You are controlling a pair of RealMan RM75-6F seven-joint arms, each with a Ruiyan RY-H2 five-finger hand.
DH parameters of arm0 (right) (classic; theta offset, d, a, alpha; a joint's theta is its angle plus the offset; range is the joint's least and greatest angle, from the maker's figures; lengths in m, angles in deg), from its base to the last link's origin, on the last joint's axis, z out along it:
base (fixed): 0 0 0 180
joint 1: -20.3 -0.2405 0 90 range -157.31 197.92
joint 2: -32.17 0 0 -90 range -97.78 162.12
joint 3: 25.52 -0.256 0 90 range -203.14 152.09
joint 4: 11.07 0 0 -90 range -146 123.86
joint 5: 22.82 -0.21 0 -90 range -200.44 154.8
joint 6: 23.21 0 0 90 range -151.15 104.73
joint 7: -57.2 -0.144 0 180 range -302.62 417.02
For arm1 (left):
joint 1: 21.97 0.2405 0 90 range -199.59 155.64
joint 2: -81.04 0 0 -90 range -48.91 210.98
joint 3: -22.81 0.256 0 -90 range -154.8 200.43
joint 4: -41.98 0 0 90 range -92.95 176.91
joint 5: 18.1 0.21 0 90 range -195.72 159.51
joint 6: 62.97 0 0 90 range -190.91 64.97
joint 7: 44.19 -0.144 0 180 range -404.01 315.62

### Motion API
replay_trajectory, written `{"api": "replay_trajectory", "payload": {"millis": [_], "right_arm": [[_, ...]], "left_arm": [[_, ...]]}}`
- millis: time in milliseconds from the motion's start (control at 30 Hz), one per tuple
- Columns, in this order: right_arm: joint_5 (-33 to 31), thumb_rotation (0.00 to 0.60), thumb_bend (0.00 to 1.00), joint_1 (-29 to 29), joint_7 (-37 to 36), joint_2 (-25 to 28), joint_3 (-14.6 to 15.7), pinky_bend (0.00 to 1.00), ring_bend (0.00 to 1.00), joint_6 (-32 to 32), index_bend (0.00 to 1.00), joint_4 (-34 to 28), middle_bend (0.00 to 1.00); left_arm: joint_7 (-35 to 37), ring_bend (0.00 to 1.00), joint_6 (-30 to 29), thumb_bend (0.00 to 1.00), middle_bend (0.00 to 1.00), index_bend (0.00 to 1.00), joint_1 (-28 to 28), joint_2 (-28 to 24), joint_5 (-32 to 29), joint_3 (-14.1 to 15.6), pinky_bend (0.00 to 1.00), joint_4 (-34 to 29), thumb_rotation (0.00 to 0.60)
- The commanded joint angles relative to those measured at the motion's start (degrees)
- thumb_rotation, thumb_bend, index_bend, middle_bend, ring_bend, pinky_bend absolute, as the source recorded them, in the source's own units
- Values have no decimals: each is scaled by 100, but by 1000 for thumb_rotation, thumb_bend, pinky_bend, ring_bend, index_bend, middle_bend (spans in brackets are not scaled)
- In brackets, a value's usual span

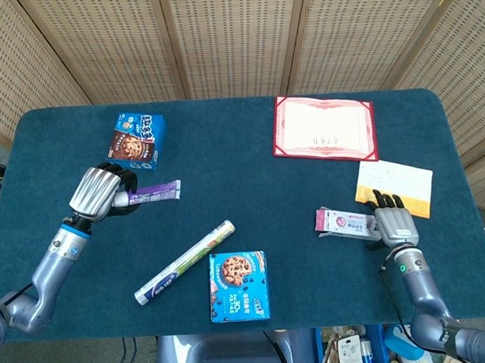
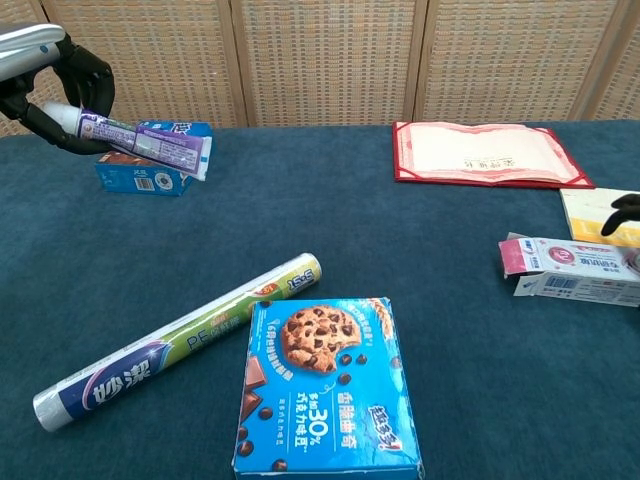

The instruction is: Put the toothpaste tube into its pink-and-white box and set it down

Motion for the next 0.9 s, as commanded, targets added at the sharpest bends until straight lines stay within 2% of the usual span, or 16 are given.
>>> {"api": "replay_trajectory", "payload": {"millis": [33, 133, 233, 400, 733, 900], "right_arm": [[34, 600, 87, -4, -96, -71, 17, 0, 0, 24, 240, 125, 40], [170, 600, 88, 15, -229, -154, 21, 15, 1, -67, 313, 239, 121], [307, 600, 87, 45, -349, -225, 39, 136, 61, -160, 371, 337, 211], [476, 600, 86, 100, -573, -322, 39, 358, 267, -284, 481, 448, 393], [705, 600, 87, 209, -987, -474, 116, 447, 357, -286, 555, 777, 475], [858, 600, 87, 241, -1186, -472, 99, 453, 367, -347, 564, 774, 485]], "left_arm": [[14, 466, 5, 247, 623, 907, 8, 17, -3, 8, 428, 22, 600], [31, 466, 5, 248, 623, 907, 13, 34, -9, 4, 428, 52, 600], [28, 466, -4, 248, 623, 907, 10, 30, 5, -2, 428, 65, 600], [47, 466, -22, 247, 623, 907, 11, 14, 6, -21, 428, 36, 600], [49, 466, -9, 247, 623, 907, 18, 17, 13, -13, 428, 26, 600], [72, 466, -17, 248, 623, 907, 18, 13, 17, -25, 428, 13, 600]]}}
